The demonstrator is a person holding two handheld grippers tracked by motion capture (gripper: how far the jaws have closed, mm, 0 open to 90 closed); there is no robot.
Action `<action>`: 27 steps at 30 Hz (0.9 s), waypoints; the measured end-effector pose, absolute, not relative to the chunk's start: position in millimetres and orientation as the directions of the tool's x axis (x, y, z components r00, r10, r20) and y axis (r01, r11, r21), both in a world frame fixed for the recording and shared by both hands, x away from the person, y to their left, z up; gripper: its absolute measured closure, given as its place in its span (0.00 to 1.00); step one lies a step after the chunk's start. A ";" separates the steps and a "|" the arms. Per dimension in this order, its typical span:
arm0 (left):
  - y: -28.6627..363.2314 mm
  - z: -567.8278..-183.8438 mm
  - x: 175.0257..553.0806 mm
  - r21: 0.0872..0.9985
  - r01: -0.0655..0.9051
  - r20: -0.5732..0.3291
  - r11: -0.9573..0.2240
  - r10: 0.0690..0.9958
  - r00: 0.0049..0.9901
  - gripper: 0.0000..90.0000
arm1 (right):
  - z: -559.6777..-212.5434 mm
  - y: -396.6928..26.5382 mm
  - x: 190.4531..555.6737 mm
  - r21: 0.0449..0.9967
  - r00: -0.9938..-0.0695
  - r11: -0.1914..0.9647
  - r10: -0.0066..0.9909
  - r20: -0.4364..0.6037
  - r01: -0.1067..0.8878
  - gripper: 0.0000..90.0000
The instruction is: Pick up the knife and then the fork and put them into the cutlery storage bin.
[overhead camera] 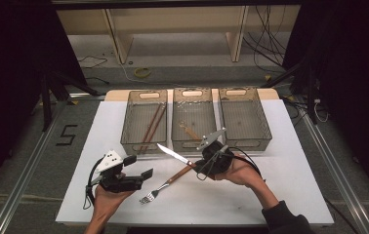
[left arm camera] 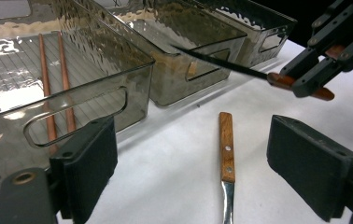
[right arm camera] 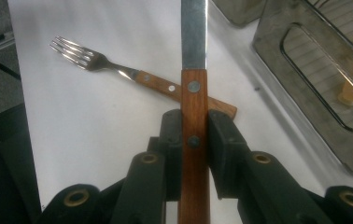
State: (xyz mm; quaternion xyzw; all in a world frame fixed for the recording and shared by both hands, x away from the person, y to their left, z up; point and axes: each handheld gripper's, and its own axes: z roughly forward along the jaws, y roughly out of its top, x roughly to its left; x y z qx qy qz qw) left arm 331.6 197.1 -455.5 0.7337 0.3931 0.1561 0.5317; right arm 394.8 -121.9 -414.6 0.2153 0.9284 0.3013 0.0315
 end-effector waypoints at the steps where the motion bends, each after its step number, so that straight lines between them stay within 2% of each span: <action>1: 196.7 -455.7 331.6 0.903 0.410 -0.188 -0.126 0.742 0.643 0.17 | -414.2 -123.1 395.3 0.573 -0.903 0.723 0.425 0.072 0.386 0.86; 27: 194.9 -457.1 331.5 0.902 0.411 -0.188 -0.131 0.737 0.649 0.17 | -401.5 -155.1 407.0 0.615 -0.863 0.653 0.496 0.094 0.442 0.86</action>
